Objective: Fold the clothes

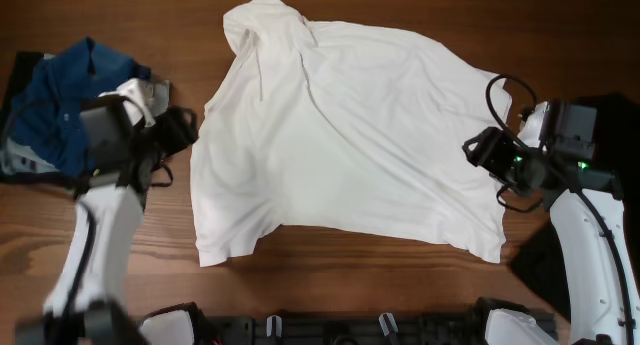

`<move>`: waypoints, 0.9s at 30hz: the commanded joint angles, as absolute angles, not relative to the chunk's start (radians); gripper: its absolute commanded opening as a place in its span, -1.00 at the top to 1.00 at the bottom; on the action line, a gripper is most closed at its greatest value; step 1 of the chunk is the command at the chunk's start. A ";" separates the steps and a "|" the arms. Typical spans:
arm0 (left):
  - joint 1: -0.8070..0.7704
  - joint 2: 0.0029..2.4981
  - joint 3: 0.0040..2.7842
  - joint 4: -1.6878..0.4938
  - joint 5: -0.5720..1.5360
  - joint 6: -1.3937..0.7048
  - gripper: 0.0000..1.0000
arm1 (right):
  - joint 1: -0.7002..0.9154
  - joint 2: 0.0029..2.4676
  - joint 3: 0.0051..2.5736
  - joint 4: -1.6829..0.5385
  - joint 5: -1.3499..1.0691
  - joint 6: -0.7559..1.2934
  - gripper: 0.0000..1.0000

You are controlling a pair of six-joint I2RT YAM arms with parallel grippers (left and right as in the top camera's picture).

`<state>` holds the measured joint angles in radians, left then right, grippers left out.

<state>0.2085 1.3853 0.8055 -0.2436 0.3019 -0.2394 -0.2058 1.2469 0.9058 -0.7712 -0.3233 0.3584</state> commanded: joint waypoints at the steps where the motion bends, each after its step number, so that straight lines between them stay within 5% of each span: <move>1: 0.187 1.544 0.805 -0.175 0.283 -0.185 -0.51 | -0.207 1.238 0.911 -0.758 -0.427 0.313 -0.41; 8: 0.185 1.721 0.805 -0.089 0.351 -0.185 -0.39 | -0.207 1.238 0.911 -0.720 -0.427 0.315 -0.42; 12: 0.184 1.758 0.804 -0.148 0.351 -0.184 0.46 | -0.207 1.238 0.911 -0.680 -0.412 0.316 -0.43; 13: 0.184 1.760 0.804 -0.187 0.351 -0.168 0.87 | -0.207 1.239 0.910 -0.661 -0.385 0.317 -0.43; 27: 0.446 1.682 0.805 -0.583 0.054 -0.349 0.92 | -0.207 1.382 0.894 -0.424 -0.191 0.347 -0.42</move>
<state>0.3405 1.6814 0.8360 -0.5232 0.2066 -0.2848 -0.2058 1.3010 0.9058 -0.4660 -0.2661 0.3393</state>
